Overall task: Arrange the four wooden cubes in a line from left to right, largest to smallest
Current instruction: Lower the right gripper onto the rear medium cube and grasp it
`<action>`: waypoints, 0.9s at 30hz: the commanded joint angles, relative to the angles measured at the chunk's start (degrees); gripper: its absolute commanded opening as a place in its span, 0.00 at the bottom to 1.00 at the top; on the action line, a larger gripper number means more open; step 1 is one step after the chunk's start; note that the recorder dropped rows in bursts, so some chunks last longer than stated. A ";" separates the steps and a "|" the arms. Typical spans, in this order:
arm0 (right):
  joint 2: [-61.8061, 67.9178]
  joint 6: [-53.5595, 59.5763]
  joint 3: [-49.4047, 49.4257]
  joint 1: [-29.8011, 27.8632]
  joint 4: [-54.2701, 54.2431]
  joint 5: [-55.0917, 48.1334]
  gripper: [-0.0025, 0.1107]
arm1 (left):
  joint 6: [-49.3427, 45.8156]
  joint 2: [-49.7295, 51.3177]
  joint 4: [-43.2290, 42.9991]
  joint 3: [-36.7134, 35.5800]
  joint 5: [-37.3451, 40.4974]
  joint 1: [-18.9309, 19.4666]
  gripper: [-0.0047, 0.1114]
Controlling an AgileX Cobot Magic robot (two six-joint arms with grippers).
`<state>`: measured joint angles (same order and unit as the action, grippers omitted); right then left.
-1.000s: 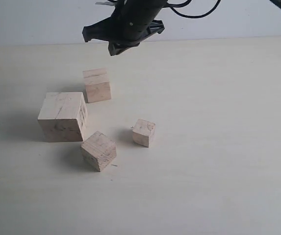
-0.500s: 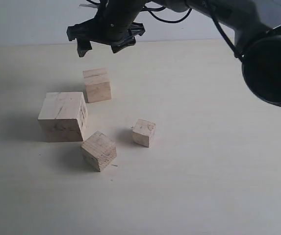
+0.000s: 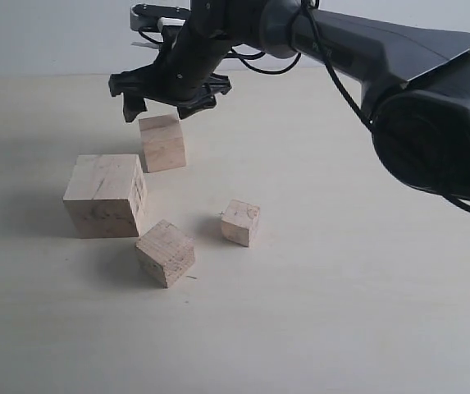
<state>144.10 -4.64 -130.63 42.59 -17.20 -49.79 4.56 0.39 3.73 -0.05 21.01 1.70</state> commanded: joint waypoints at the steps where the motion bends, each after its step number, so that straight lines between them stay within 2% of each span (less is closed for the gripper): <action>1: 0.65 0.62 -0.65 0.02 -0.61 2.12 0.73 | 0.19 -0.39 -0.08 0.05 -0.42 -0.44 0.04; 20: 4.84 0.08 -0.65 0.02 -0.41 4.51 0.72 | 0.19 -0.39 -0.08 0.05 -0.42 -0.44 0.04; 23: 4.84 0.08 -0.65 0.02 -0.41 4.28 0.70 | 0.19 -0.39 -0.08 0.05 -0.42 -0.44 0.04; 27: 4.84 -2.73 -0.65 0.02 3.42 1.42 0.58 | 0.19 -0.39 -0.08 0.05 -0.42 -0.44 0.04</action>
<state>149.16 -5.35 -130.85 42.59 -16.46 -46.63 4.56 0.39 3.73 -0.05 21.01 1.70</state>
